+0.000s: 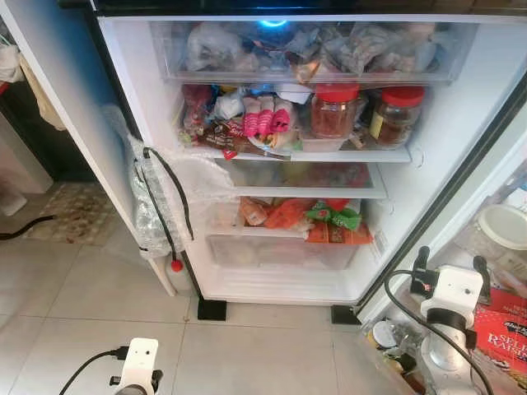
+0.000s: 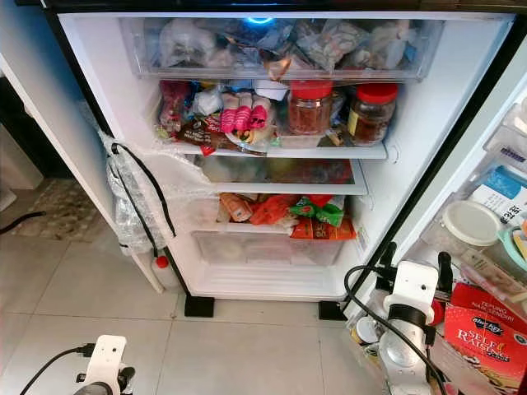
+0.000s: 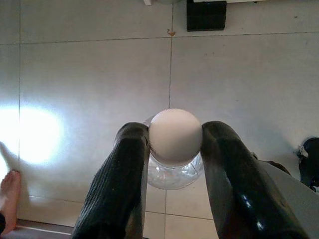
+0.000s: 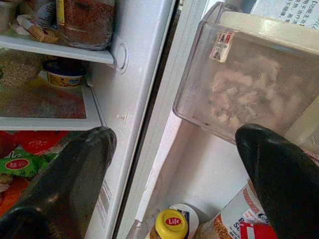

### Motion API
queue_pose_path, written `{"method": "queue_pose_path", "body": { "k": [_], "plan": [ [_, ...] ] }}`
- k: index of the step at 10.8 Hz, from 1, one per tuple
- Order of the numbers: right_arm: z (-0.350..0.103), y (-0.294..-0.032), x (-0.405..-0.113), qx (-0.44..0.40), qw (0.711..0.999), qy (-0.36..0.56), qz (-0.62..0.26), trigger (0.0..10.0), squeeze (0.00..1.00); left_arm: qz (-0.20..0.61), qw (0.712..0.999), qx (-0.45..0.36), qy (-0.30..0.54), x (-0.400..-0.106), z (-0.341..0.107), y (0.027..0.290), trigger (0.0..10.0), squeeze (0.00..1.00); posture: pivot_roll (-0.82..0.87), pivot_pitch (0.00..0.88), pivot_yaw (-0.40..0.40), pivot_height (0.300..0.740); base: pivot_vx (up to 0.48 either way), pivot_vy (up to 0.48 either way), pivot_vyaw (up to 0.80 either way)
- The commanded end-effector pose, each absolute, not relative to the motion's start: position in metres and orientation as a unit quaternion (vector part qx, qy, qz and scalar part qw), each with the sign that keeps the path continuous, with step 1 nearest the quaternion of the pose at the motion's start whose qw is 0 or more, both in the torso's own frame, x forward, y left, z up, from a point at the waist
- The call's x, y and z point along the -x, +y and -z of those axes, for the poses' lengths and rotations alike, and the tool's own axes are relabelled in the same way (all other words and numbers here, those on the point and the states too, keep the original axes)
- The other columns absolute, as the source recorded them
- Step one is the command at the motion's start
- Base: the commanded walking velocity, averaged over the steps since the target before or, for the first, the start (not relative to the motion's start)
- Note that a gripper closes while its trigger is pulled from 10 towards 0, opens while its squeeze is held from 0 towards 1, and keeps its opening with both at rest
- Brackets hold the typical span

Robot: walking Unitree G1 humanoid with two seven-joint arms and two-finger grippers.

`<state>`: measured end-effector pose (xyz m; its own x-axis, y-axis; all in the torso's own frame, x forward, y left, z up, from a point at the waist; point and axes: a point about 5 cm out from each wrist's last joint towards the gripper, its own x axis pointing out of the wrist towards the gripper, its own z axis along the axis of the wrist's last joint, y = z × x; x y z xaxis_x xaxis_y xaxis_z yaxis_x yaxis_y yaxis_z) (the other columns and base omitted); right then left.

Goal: Restocking fridge

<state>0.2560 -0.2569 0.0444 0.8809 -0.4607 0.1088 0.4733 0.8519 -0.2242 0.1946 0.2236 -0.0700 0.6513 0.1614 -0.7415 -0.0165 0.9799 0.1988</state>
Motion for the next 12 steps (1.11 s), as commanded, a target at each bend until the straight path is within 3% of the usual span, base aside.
{"method": "queue_pose_path", "body": {
  "k": [1,12],
  "plan": [
    [-0.0403,-0.2677,-0.2511,0.120,0.956,-0.007,0.266,10.0,0.00,-0.049,0.902,-0.095,0.418,-0.1921,0.0707,0.2263,10.0,0.00,-0.10,0.078,0.011,0.740,0.000,0.000,0.00],
    [-0.0378,-0.2646,-0.2510,0.116,0.959,-0.002,0.260,10.0,0.00,-0.047,0.903,-0.096,0.417,-0.1932,0.0708,0.2238,10.0,0.00,-0.10,0.080,0.013,0.740,0.000,0.000,0.00]
  ]
}}
